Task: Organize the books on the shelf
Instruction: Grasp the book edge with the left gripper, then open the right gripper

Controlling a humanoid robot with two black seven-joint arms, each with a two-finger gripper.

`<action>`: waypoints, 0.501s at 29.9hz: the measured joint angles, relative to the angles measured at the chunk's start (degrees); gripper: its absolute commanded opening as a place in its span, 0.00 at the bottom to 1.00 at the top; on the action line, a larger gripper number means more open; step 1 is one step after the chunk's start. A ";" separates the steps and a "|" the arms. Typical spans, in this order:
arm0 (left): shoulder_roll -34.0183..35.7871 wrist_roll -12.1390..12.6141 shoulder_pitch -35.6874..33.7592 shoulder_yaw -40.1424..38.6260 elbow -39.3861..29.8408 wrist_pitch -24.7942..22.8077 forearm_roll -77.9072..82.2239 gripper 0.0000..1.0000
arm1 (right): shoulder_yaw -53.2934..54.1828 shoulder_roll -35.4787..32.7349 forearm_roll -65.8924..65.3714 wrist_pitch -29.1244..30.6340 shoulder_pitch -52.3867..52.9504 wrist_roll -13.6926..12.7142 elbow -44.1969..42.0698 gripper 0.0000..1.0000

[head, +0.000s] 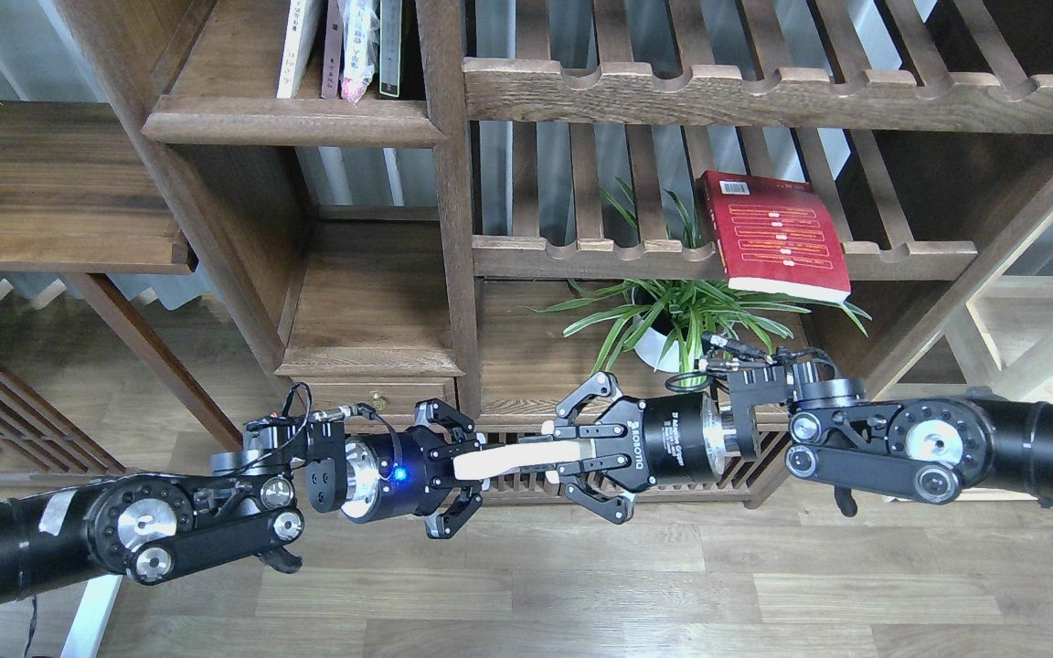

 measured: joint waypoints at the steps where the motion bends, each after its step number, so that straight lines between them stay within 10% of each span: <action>1: -0.13 -0.02 -0.02 0.00 0.00 0.00 -0.08 0.00 | -0.01 -0.05 0.30 0.34 0.00 -0.01 -0.01 0.10; 8: -0.89 -0.71 -0.61 -0.69 -0.02 0.00 -0.42 0.00 | 1.01 -1.35 5.09 3.59 -0.07 -0.23 -0.10 0.68; 15: -0.76 -0.40 -0.61 -0.58 -0.38 -0.23 -1.66 0.00 | 1.76 -4.27 9.51 9.03 -0.57 -0.16 -0.43 0.83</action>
